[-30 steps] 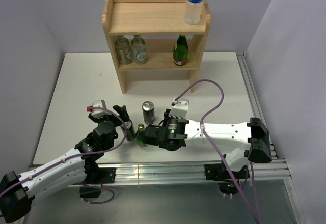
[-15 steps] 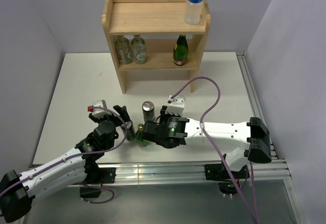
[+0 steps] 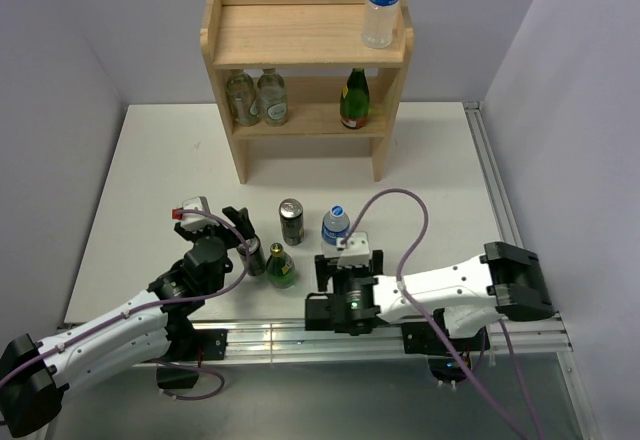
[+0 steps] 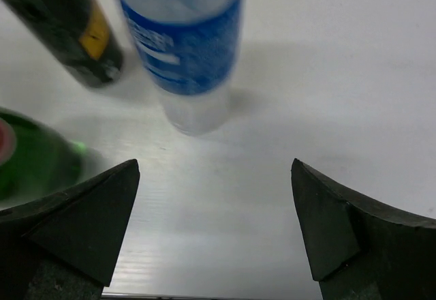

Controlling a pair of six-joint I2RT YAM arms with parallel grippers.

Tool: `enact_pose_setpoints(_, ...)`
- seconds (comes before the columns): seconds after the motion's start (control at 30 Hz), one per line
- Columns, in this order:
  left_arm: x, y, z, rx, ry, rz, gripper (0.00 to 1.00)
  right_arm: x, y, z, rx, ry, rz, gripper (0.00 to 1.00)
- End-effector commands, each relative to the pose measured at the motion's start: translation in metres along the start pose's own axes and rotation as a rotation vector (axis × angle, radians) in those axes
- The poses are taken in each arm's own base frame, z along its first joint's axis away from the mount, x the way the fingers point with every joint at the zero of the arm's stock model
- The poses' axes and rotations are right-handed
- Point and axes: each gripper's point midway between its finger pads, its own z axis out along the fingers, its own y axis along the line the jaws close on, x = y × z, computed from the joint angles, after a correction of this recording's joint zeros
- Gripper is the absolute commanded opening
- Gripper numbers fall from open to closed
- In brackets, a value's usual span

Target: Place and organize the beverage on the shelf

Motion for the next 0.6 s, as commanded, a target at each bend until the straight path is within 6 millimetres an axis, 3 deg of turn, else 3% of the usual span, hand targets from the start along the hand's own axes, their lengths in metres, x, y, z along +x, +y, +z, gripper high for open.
enact_pose_setpoints(0.0,-0.007,-0.004,0.0,0.009,-0.015,-0.029,0.94,0.01,0.002,0.003,-0.128,-0.031,0.034,0.99)
enact_pose_setpoints(0.03,-0.007,-0.004,0.0,0.011,-0.016,-0.031,0.94,0.009,0.023,0.002,-0.206,-0.034,0.141,0.98)
enact_pose_setpoints(0.1,-0.007,-0.004,0.0,0.011,-0.015,-0.032,0.94,0.023,0.011,0.012,-0.236,-0.018,0.107,0.97)
enact_pose_setpoints(0.57,-0.006,-0.005,0.001,0.01,-0.011,-0.022,0.94,0.016,0.028,0.073,-0.22,-0.08,0.124,0.96)
